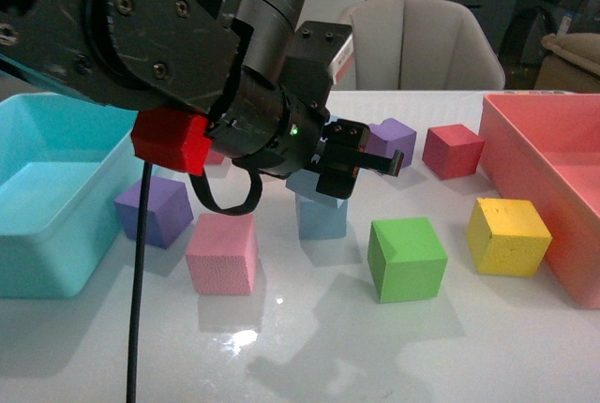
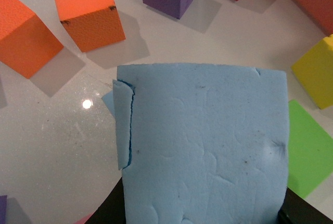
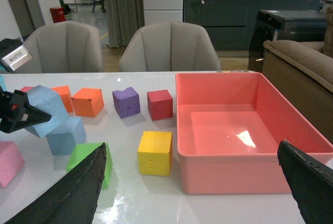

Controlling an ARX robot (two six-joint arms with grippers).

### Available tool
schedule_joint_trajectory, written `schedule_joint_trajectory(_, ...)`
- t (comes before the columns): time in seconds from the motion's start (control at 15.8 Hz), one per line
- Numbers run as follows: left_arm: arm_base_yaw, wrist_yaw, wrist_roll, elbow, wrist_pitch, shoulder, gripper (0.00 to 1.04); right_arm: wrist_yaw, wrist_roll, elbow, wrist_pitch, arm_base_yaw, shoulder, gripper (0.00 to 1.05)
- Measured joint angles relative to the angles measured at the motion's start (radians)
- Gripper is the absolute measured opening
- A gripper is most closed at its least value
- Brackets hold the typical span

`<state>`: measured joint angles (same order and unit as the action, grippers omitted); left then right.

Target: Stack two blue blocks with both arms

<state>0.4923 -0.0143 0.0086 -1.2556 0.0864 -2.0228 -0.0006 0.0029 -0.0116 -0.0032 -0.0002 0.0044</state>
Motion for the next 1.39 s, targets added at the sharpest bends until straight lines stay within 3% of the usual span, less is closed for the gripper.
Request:
schedule_joint_trajectory(0.51, -0.005, -0.076, -0.111, -0.223, -0.114, -0.179, 0.41, 0.000, 0.000, 0.000, 0.000, 0.000, 0.000, 0.98)
schedule_joint_trajectory(1.07, 0.000, -0.138, -0.219, -0.305, -0.126, -0.252, 0.41, 0.000, 0.000, 0.000, 0.000, 0.000, 0.000, 0.98)
schedule_joint_trajectory(1.14, 0.002, -0.139, -0.220, -0.306, -0.122, -0.255, 0.44, 0.000, 0.000, 0.000, 0.000, 0.000, 0.000, 0.98)
schedule_joint_trajectory(1.39, 0.007, -0.128, -0.219, -0.306, -0.097, -0.256, 0.92, 0.000, 0.000, 0.000, 0.000, 0.000, 0.000, 0.98)
